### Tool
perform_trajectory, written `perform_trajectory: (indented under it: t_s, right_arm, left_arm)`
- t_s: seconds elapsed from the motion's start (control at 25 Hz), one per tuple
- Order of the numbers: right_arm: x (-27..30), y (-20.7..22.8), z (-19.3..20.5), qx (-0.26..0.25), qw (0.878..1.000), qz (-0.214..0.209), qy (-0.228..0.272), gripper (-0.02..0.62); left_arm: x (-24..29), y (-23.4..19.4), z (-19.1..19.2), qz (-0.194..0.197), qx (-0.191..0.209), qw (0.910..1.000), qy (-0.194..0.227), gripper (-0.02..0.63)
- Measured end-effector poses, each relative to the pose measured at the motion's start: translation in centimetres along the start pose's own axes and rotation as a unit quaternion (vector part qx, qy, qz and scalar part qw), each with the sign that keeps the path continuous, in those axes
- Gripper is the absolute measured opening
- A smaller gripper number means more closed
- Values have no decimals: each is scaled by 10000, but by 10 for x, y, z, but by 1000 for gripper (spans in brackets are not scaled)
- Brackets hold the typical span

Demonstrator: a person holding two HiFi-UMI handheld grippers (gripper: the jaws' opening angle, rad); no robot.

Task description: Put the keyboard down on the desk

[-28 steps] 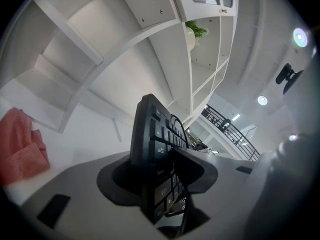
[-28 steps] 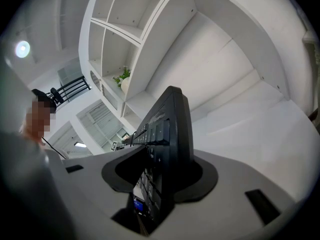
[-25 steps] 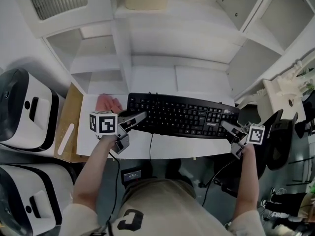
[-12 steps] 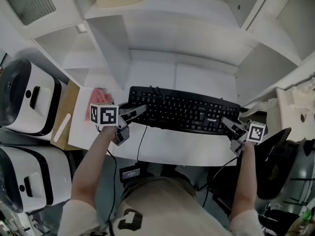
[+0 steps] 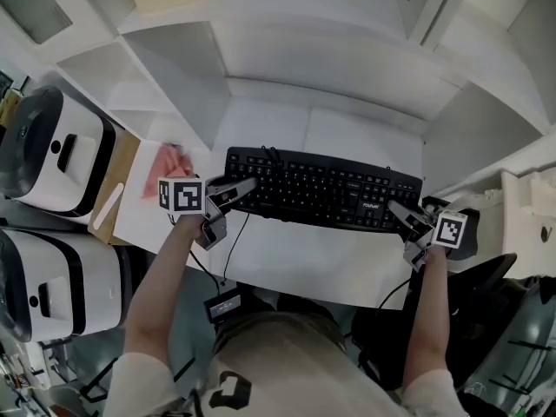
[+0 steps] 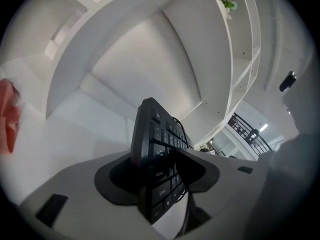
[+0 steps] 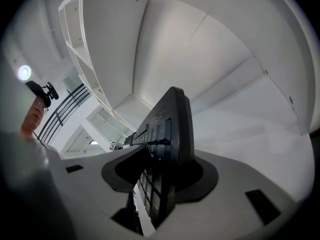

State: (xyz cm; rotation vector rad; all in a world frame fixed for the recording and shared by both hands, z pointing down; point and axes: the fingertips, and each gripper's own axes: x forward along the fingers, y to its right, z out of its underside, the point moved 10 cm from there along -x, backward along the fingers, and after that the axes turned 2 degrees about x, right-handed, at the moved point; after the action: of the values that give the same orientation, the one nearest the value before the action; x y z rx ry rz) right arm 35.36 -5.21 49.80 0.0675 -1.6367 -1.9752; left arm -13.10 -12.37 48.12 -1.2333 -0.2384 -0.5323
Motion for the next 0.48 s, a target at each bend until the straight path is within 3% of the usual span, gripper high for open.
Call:
perform_trajectory:
  t_s: [0.08, 0.16, 0.32, 0.48]
  right_arm:
    - [1, 17, -7, 163, 9998, -123, -26, 186]
    - [0, 10, -7, 101, 9999, 79, 4, 186]
    - [1, -35, 11, -69, 9991, 330, 265, 187]
    - [-7, -51, 33, -33, 9989, 366, 308, 190]
  left_arm:
    - [9, -2, 1, -192, -188, 9996, 20, 227]
    - [9, -4, -1, -210, -260, 9994, 24, 227]
    - [-14, -2, -7, -23, -2, 10000, 37, 227]
    - [-30, 11, 2, -124, 206, 9997, 54, 233]
